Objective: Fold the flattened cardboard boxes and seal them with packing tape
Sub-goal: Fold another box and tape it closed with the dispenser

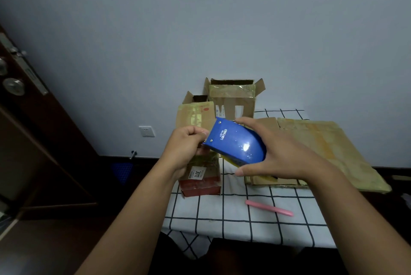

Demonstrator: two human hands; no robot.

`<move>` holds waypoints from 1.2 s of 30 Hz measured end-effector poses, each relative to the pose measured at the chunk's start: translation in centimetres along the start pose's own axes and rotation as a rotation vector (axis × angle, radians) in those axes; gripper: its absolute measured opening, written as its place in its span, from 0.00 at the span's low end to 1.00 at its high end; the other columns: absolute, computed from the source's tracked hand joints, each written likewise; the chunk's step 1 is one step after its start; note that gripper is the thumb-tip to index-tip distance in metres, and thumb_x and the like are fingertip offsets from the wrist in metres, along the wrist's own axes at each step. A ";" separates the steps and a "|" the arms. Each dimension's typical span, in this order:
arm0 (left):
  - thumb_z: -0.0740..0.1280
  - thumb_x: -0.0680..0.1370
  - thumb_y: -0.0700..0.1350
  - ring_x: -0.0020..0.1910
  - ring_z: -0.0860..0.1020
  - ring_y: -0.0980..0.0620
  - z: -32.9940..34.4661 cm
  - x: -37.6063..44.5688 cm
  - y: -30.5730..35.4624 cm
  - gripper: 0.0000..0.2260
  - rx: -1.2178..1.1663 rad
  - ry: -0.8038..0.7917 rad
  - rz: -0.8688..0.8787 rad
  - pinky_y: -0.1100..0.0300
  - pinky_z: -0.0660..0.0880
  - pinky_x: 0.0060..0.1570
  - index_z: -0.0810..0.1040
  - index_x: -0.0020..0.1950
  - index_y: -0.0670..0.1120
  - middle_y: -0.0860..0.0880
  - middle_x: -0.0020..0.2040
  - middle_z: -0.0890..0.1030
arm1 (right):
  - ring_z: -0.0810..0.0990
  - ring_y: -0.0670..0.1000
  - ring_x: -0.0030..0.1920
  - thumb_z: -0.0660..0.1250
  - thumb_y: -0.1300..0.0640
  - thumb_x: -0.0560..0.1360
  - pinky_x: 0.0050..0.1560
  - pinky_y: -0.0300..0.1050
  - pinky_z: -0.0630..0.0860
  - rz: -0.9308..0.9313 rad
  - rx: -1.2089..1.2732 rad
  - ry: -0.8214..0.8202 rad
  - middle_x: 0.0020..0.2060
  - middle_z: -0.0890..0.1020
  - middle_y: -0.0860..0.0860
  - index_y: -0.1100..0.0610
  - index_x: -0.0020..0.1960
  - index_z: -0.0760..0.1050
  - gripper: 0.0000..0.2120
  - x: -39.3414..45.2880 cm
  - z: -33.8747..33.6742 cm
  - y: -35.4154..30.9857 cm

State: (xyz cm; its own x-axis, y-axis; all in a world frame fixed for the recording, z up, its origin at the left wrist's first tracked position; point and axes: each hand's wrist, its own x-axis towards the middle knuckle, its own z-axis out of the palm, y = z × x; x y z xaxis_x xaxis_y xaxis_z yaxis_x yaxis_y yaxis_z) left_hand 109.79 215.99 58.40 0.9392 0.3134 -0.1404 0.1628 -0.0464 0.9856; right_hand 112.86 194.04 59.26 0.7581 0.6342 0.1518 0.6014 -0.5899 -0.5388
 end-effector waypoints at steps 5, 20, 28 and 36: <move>0.64 0.80 0.36 0.40 0.82 0.50 0.3 0.2 -0.3 0.07 -0.082 -0.034 -0.080 0.55 0.82 0.45 0.79 0.43 0.41 0.44 0.40 0.84 | 0.74 0.45 0.48 0.75 0.44 0.66 0.43 0.35 0.71 -0.017 -0.126 -0.003 0.55 0.75 0.41 0.37 0.70 0.60 0.38 0.4 -0.4 0.0; 0.65 0.81 0.41 0.28 0.77 0.59 1.0 -0.2 -1.4 0.09 -0.006 -0.014 -0.049 0.65 0.77 0.32 0.78 0.40 0.44 0.52 0.31 0.81 | 0.77 0.49 0.52 0.64 0.27 0.69 0.50 0.44 0.76 0.072 -0.146 -0.075 0.61 0.76 0.43 0.29 0.74 0.48 0.39 1.0 0.6 0.5; 0.70 0.78 0.44 0.32 0.80 0.53 -3.6 1.7 -0.7 0.06 0.059 0.169 -0.006 0.63 0.75 0.33 0.79 0.43 0.42 0.45 0.35 0.81 | 0.73 0.48 0.58 0.68 0.32 0.70 0.56 0.46 0.74 0.061 -0.223 -0.128 0.66 0.73 0.41 0.30 0.75 0.52 0.40 0.9 -1.8 1.0; 0.71 0.77 0.43 0.34 0.79 0.51 -6.8 1.6 -3.9 0.07 0.138 0.299 0.051 0.60 0.75 0.35 0.82 0.41 0.41 0.46 0.32 0.83 | 0.73 0.50 0.59 0.70 0.32 0.68 0.59 0.49 0.74 0.097 -0.294 -0.247 0.64 0.72 0.42 0.30 0.75 0.54 0.40 3.1 -2.4 0.5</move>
State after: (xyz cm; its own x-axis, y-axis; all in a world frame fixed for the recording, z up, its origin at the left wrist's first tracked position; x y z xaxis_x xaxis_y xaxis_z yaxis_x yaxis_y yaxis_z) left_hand 108.60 223.08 54.94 0.8200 0.5712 -0.0366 0.1760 -0.1907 0.9657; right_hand 116.14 194.53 61.40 0.7531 0.6483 -0.1117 0.6034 -0.7484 -0.2752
